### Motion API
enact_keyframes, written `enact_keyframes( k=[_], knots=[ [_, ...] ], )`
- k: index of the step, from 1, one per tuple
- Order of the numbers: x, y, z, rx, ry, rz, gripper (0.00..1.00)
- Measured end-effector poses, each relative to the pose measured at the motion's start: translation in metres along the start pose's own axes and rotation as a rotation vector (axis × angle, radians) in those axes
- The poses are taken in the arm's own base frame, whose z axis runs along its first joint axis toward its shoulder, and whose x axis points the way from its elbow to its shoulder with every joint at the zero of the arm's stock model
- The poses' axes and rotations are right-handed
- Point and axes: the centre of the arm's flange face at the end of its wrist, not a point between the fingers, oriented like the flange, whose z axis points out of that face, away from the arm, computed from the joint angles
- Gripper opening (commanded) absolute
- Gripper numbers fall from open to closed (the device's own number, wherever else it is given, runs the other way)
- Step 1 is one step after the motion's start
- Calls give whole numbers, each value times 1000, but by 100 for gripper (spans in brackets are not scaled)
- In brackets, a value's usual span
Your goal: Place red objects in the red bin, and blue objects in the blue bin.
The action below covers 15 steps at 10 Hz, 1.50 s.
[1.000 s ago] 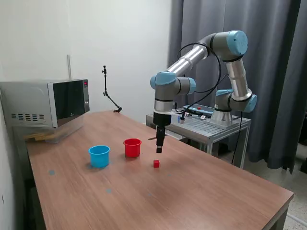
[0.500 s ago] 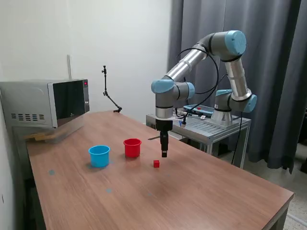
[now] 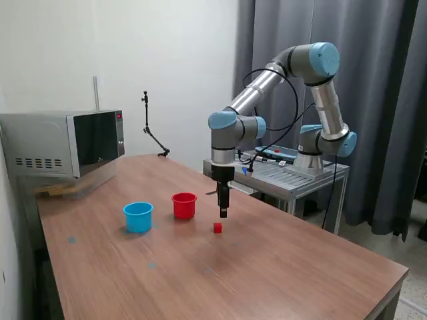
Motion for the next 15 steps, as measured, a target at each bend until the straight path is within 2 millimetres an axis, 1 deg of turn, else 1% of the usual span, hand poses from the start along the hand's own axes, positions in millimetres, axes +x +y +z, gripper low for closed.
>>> enact_keyframes(
  k=[3, 11, 15],
  knots=[
    [1, 1, 11, 7, 24, -20, 100],
    [-2, -1, 50, 44, 3, -20, 100],
    [-4, 10, 58, 22, 20, -55, 100]
  ],
)
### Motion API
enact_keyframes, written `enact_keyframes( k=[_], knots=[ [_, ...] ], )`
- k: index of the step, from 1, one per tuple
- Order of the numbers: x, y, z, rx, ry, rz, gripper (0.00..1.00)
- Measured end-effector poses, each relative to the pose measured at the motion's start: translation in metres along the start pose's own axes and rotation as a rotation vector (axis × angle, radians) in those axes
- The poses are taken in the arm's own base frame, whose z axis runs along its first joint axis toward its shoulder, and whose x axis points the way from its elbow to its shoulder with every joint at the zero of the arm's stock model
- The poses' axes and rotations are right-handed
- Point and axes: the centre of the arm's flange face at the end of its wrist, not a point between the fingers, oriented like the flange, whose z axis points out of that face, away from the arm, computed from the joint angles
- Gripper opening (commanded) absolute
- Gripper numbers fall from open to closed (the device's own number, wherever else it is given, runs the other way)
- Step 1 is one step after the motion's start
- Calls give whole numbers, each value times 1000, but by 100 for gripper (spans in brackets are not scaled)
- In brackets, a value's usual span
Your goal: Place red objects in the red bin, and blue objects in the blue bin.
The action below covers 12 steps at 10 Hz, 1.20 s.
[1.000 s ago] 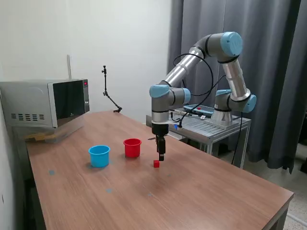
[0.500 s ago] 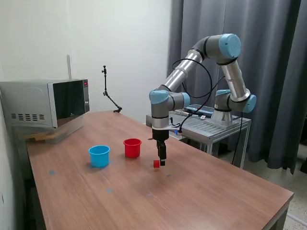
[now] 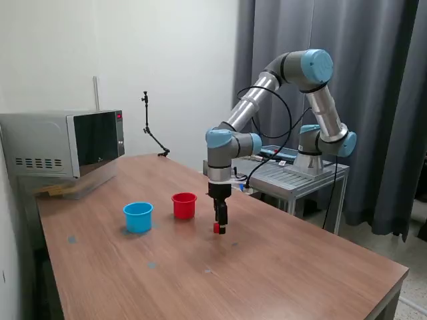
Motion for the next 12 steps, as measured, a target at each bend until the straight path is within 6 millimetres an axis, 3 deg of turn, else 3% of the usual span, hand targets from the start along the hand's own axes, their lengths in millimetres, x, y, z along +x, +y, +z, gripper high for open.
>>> enact_keyframes(
  k=[4, 5, 12],
  knots=[
    [-9, 8, 2, 0, 1, -12, 100],
    [-10, 9, 3, 0, 0, -12, 0],
    [-10, 9, 3, -1, -2, -12, 0]
  ],
)
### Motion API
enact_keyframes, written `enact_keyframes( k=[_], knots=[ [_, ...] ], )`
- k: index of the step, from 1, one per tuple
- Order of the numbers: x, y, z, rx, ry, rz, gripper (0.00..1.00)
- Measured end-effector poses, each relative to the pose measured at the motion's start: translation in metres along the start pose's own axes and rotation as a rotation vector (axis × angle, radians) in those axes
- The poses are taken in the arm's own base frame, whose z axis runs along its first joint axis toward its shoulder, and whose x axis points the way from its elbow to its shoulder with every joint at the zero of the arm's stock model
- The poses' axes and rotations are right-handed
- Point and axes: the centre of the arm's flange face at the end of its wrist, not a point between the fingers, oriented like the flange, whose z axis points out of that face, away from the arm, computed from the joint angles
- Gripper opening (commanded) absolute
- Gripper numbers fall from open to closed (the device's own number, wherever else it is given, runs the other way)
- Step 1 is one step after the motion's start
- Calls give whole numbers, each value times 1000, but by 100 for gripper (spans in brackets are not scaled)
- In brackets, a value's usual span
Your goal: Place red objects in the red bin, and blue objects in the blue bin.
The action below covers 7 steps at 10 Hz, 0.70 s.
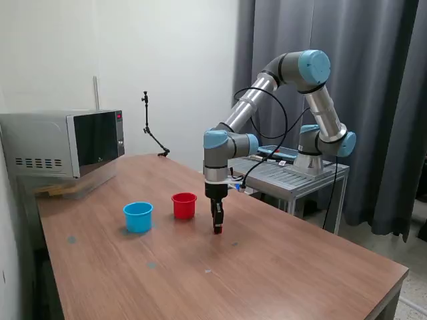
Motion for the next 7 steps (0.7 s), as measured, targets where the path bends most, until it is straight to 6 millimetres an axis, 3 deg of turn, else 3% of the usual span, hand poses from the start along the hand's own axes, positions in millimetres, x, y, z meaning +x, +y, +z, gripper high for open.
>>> enact_keyframes(
  k=[5, 7],
  knots=[
    [0, 1, -2, -1, -2, -2, 0],
    [-1, 3, -13, -8, 3, -9, 0]
  ],
)
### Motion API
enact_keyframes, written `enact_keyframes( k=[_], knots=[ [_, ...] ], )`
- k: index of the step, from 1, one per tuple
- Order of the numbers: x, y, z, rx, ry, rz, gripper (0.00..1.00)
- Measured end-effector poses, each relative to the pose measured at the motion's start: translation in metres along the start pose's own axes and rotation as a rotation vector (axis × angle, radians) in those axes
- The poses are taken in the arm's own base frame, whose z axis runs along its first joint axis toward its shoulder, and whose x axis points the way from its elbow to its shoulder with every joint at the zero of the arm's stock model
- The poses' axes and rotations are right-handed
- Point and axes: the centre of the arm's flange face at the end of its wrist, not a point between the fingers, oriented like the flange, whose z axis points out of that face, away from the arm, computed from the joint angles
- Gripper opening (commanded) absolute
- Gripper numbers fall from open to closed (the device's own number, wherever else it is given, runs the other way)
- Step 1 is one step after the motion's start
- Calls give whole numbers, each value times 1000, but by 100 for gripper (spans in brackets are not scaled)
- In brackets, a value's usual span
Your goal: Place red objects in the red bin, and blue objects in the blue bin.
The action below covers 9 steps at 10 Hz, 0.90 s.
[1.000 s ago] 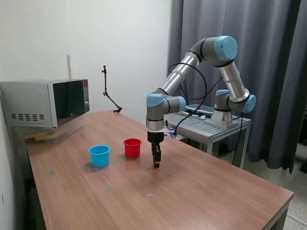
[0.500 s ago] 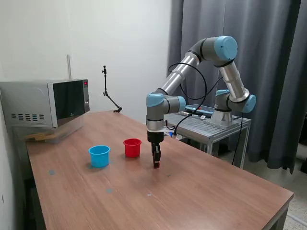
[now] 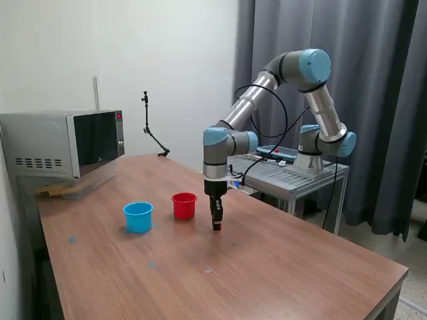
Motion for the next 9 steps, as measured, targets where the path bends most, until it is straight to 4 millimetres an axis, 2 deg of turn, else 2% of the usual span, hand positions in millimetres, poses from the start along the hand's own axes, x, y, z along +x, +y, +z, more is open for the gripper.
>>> enact_keyframes(
  k=[4, 5, 7, 9],
  knots=[
    [-27, 9, -78, -18, 2, 38, 0],
    [-33, 10, -90, -18, -2, 48, 0],
    [-43, 13, -106, -32, -23, 61, 0],
    [-61, 23, -111, -42, -36, 93, 0]
  ],
)
